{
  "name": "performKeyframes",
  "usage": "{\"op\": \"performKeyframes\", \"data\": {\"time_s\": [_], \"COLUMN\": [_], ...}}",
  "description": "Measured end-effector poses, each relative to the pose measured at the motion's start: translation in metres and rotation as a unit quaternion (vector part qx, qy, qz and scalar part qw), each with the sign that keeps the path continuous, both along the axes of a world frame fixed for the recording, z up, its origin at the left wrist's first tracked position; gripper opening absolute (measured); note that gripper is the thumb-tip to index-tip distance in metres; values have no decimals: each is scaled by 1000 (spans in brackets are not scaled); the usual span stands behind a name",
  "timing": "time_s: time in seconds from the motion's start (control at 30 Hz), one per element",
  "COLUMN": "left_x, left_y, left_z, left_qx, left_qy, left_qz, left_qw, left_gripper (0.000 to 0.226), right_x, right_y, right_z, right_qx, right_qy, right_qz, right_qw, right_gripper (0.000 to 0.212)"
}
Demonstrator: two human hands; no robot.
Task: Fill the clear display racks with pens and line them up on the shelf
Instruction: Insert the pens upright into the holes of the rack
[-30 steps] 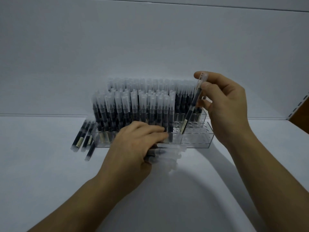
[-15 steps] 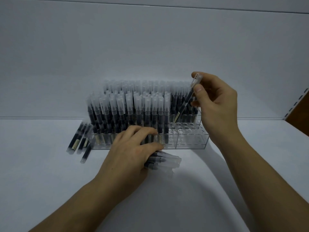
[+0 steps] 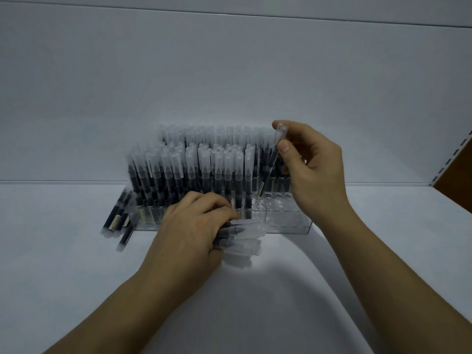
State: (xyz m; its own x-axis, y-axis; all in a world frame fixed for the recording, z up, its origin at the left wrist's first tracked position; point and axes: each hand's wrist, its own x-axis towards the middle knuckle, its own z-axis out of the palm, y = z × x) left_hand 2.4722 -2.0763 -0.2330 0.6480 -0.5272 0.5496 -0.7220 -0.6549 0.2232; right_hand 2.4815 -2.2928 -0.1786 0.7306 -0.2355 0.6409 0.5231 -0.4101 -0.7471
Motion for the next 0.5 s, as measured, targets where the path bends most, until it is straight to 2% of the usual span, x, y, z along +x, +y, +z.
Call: {"op": "performKeyframes", "data": {"time_s": [0.5], "left_x": [-4], "left_y": [2], "left_z": [4], "left_qx": [-7], "left_qy": [16], "left_qz": [6], "left_qw": [1000], "left_gripper": [42], "right_x": [9], "right_y": [4], "right_z": [-16], "right_qx": [-69], "right_qy": [27], "right_qz": [5], "right_qw": [997], "right_gripper": [30]}}
